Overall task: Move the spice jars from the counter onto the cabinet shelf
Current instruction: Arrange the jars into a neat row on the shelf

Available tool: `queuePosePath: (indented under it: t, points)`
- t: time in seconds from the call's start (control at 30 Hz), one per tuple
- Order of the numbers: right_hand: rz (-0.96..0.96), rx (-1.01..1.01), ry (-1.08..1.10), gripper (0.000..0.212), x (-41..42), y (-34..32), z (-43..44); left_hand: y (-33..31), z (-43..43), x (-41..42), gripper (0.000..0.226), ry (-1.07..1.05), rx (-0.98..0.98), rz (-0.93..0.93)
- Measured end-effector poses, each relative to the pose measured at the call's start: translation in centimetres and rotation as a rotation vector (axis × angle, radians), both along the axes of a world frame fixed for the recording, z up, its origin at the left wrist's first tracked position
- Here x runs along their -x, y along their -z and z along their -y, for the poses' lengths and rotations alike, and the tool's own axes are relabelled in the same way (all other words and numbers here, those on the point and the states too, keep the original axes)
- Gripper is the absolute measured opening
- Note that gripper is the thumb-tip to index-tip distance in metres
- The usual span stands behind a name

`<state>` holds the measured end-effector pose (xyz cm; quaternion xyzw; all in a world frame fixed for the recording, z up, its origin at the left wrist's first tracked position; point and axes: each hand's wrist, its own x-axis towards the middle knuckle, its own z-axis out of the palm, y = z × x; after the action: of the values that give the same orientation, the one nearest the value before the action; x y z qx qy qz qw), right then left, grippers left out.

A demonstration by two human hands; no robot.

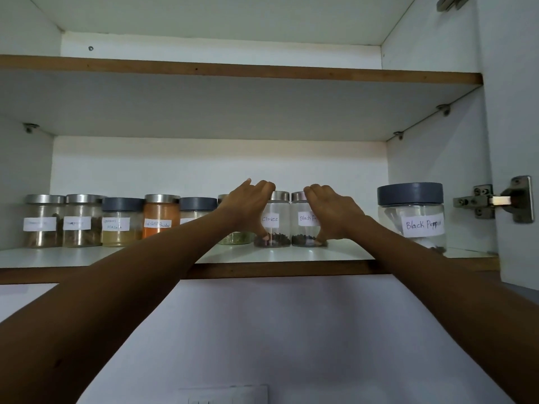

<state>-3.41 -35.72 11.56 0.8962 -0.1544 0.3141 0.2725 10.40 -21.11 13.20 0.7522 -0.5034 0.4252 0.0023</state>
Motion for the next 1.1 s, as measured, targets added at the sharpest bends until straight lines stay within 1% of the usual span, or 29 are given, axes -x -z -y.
queuePosePath:
  t: [0.07, 0.2, 0.57, 0.73, 0.9, 0.93, 1.03, 1.1]
  points:
    - [-0.021, 0.020, 0.021, 0.096, -0.9, -0.2, 0.4, 0.1, 0.4, -0.4, 0.094, -0.014, 0.002, 0.006]
    - [-0.065, 0.046, 0.052, 0.101, -2.5, -0.7, 1.1, 0.1, 1.1, -1.3, 0.092, -0.042, -0.011, 0.031]
    - [-0.095, 0.070, 0.070, 0.099, -5.2, -1.1, 2.4, 0.3, 2.6, -3.7, 0.095, -0.053, -0.026, 0.084]
    - [-0.115, 0.124, 0.084, 0.098, -5.8, -1.4, 2.3, 0.1, 2.7, -3.8, 0.094, -0.068, -0.040, 0.128]
    - [-0.099, 0.089, 0.109, 0.093, -6.2, -1.2, 2.3, 0.4, 3.1, -4.2, 0.099, -0.100, -0.034, 0.133]
    - [-0.093, 0.073, 0.109, 0.096, -6.2, -1.0, 2.4, 0.4, 3.0, -4.1, 0.102, -0.120, -0.039, 0.139]
    - [-0.092, -0.005, 0.106, 0.115, -5.8, -0.8, 2.5, 0.5, 2.2, -3.5, 0.112, -0.218, -0.076, 0.158]
    - [-0.061, -0.042, 0.098, 0.119, -5.1, -1.0, 2.2, 0.5, 1.7, -3.0, 0.105, -0.258, -0.065, 0.180]
